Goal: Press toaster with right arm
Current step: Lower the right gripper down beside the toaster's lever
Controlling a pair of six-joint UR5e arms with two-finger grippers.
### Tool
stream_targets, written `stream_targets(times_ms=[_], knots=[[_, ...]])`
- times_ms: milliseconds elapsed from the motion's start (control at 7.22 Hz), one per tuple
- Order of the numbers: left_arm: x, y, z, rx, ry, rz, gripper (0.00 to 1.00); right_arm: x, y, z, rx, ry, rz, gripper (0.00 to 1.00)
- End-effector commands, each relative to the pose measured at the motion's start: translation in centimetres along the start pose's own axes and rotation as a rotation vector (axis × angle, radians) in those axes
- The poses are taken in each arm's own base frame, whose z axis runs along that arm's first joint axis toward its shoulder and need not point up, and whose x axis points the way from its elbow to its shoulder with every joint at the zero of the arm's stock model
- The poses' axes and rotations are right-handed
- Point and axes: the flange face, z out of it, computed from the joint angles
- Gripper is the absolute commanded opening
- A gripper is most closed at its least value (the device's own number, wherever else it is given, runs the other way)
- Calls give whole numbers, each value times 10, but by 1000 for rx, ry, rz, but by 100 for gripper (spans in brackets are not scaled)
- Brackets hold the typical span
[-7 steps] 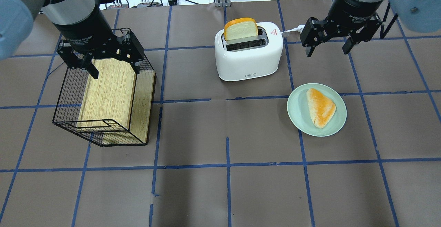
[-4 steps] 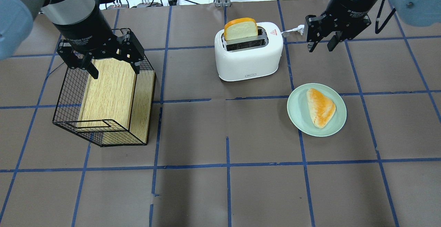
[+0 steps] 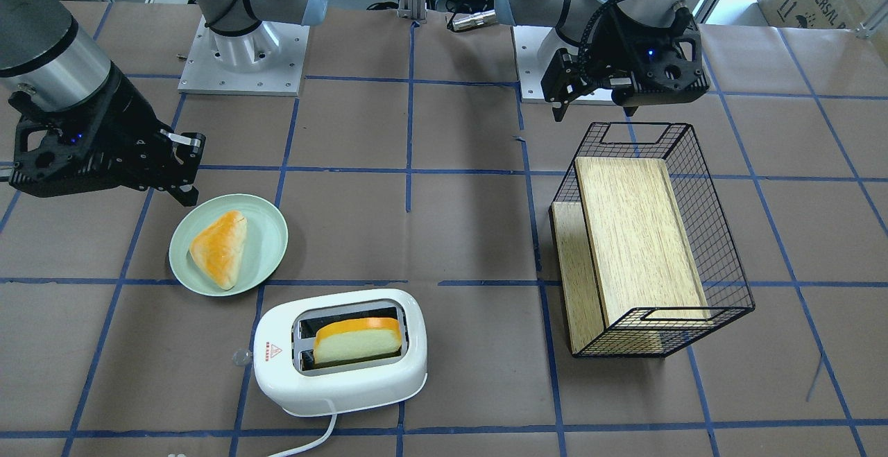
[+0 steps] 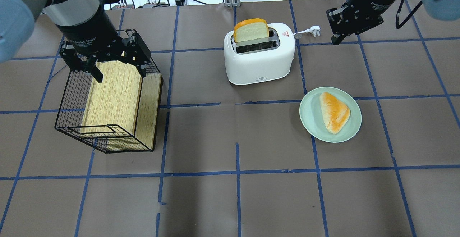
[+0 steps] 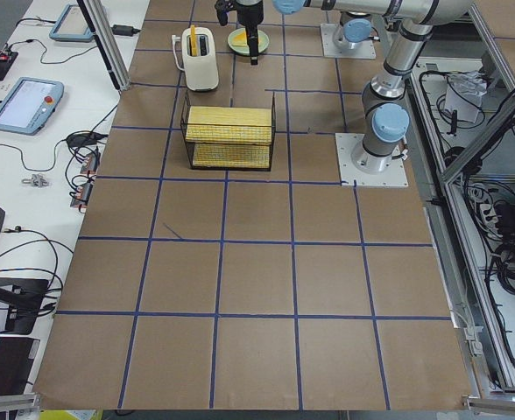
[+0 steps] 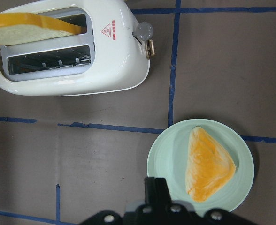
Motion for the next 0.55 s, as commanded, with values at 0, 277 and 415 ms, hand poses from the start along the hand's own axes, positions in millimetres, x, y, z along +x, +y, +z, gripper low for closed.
stream_targets(times_ms=[0,277,415], knots=[[0,0,0,0,0,0,100,1,-1,-1,1,-1,-1,5],[0,0,0,1,0,0,100,1,-2,-1,1,-1,-1,5],[0,0,0,0,0,0,100,2,-3,1,-3,0,-3,5]])
